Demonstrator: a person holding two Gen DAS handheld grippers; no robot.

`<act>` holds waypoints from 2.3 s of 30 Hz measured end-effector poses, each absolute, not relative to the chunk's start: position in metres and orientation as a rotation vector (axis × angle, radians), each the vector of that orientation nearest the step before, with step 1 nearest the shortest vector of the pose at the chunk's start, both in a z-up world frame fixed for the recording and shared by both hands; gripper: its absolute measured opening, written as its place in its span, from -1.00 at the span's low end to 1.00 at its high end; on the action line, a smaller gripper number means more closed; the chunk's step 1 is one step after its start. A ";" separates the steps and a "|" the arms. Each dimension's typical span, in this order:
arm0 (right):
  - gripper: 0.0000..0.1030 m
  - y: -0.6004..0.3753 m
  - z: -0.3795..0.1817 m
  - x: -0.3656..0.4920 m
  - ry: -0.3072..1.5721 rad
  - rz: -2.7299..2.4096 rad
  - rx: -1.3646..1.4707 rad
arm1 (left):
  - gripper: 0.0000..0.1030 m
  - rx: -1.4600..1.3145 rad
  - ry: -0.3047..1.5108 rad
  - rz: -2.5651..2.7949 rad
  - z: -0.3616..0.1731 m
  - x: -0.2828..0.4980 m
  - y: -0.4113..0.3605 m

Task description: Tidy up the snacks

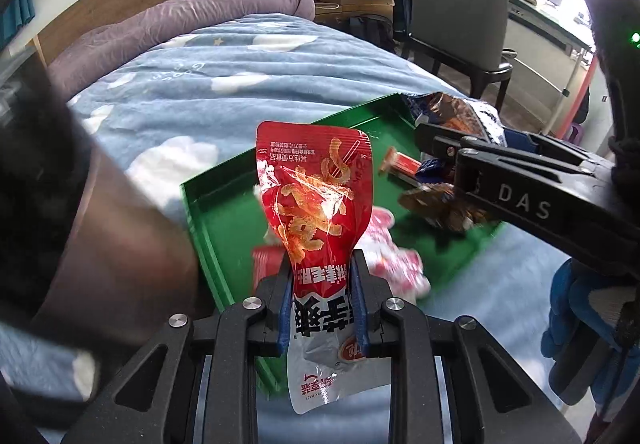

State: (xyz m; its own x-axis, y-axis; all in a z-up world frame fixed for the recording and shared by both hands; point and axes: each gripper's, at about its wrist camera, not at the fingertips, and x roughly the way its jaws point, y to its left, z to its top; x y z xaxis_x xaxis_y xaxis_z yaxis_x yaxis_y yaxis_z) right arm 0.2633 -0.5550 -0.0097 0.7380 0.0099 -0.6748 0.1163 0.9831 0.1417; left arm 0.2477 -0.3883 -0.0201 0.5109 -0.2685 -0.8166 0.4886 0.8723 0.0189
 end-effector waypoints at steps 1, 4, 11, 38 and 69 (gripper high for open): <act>0.00 -0.558 -0.013 0.270 0.741 -0.063 0.176 | -0.60 0.263 0.934 -0.459 -0.025 0.254 -0.392; 0.00 -0.566 -0.024 0.284 0.746 -0.073 0.175 | -0.60 0.259 0.947 -0.453 -0.038 0.268 -0.401; 0.01 -0.580 -0.048 0.311 0.775 -0.091 0.156 | -0.59 0.265 0.960 -0.453 -0.059 0.294 -0.423; 0.16 -0.573 -0.075 0.361 0.949 -0.045 0.115 | -0.34 0.243 1.069 -0.402 -0.089 0.333 -0.431; 0.80 -0.516 0.006 0.196 0.880 -0.032 0.081 | 0.09 0.242 0.947 -0.419 0.002 0.189 -0.339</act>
